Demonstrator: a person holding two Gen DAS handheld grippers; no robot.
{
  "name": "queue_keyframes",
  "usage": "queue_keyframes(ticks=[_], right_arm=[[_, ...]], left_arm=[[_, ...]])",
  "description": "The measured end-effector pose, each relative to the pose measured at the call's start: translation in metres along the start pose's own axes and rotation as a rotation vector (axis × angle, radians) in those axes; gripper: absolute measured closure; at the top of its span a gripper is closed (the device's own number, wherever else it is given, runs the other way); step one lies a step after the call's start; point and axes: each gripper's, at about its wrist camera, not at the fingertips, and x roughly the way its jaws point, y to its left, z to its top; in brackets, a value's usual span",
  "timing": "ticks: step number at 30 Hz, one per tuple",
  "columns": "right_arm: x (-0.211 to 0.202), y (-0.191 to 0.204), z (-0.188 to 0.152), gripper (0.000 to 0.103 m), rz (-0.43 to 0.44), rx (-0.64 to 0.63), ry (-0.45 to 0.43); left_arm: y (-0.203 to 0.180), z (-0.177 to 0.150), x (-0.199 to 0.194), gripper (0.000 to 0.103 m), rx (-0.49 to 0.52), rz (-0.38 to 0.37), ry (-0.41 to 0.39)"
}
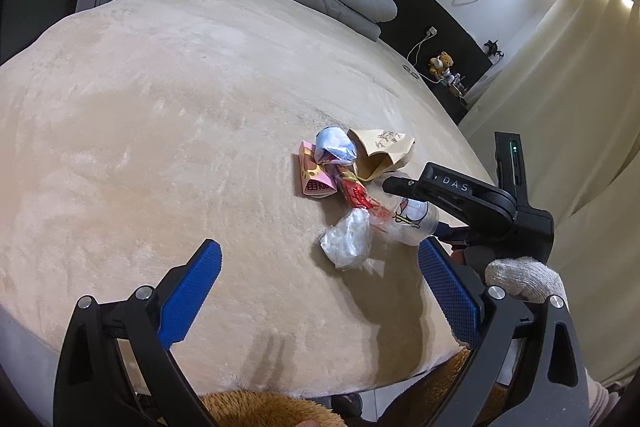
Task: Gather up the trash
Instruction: 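Grasp the clear plastic cup with the right tool, then grasp the crumpled white plastic bag with the left tool while the right holds the cup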
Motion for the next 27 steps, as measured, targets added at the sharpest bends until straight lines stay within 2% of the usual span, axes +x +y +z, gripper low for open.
queue_keyframes(ticks=[15,27], right_arm=[[-0.044,-0.021,-0.004,0.024,0.063,-0.031,-0.041],[-0.084,-0.058,-0.003,0.025,0.089,-0.023,-0.073]], left_arm=[[-0.056,0.01,-0.002,0.007,0.114,0.012,-0.01],[-0.076,0.006,0.043,0.007,0.146,0.019,0.081]])
